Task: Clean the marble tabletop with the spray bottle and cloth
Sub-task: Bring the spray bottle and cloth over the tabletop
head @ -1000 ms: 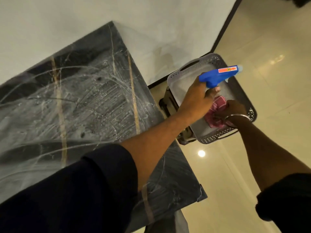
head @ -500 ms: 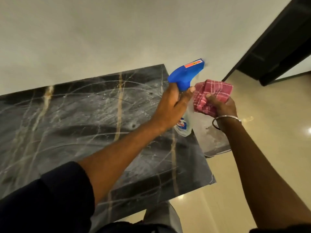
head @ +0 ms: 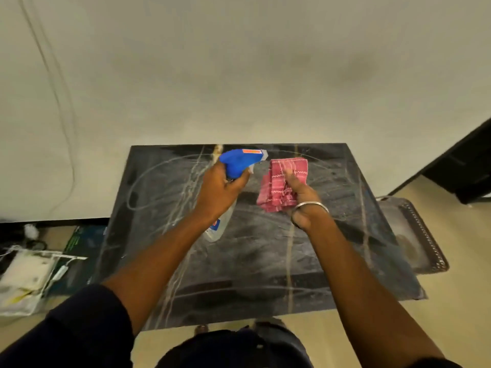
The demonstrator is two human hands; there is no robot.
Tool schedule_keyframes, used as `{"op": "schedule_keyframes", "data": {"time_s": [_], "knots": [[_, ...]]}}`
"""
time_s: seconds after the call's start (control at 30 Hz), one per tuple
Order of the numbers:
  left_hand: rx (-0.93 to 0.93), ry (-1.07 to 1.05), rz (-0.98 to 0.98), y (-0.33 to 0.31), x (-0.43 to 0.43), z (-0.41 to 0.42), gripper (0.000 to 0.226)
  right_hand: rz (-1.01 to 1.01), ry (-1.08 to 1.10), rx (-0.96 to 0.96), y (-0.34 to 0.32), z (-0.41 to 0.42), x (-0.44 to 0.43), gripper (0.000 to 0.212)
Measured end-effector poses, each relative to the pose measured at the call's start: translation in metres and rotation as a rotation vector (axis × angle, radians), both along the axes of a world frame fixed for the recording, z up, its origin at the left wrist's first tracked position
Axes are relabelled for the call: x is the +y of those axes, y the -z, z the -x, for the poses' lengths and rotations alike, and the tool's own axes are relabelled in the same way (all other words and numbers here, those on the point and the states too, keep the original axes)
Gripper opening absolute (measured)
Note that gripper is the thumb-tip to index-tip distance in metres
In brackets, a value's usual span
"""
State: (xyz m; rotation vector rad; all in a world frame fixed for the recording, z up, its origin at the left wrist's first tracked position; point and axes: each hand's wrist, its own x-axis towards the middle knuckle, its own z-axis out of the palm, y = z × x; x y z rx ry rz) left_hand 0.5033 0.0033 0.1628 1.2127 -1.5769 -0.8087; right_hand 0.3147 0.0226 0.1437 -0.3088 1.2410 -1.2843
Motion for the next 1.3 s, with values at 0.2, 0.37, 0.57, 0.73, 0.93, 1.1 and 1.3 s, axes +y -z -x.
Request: {"op": "schedule_keyframes", "data": {"time_s": [0.2, 0.37, 0.57, 0.73, 0.93, 1.1, 1.3], "knots": [[-0.13, -0.156, -0.045, 0.001, 0.014, -0.081, 0.016, -0.026, -0.137, 0.16, 0.006, -0.072, -0.012, 0.03], [-0.215, -0.093, -0.065, -0.007, 0.022, -0.128, 0.03, -0.003, -0.154, 0.23, 0.008, -0.125, -0.029, 0.037], [-0.144, -0.246, -0.219, 0.0, 0.004, -0.179, 0.027, 0.013, -0.29, 0.08, 0.008, -0.171, -0.046, 0.046], [-0.119, -0.315, -0.24, 0.006, -0.019, -0.217, 0.022, 0.007, -0.319, 0.013, 0.012, -0.211, -0.068, 0.045], [-0.193, -0.373, -0.223, 0.025, -0.064, -0.273, 0.013, 0.034, -0.257, 0.082, 0.017, -0.269, -0.101, 0.041], [-0.206, -0.261, -0.163, 0.031, -0.104, -0.322, 0.015, 0.012, -0.151, 0.112, 0.027, -0.324, -0.117, 0.041], [-0.269, -0.19, -0.152, 0.036, -0.128, -0.351, 0.019, -0.02, -0.072, 0.141, 0.031, -0.365, -0.134, 0.042]]}}
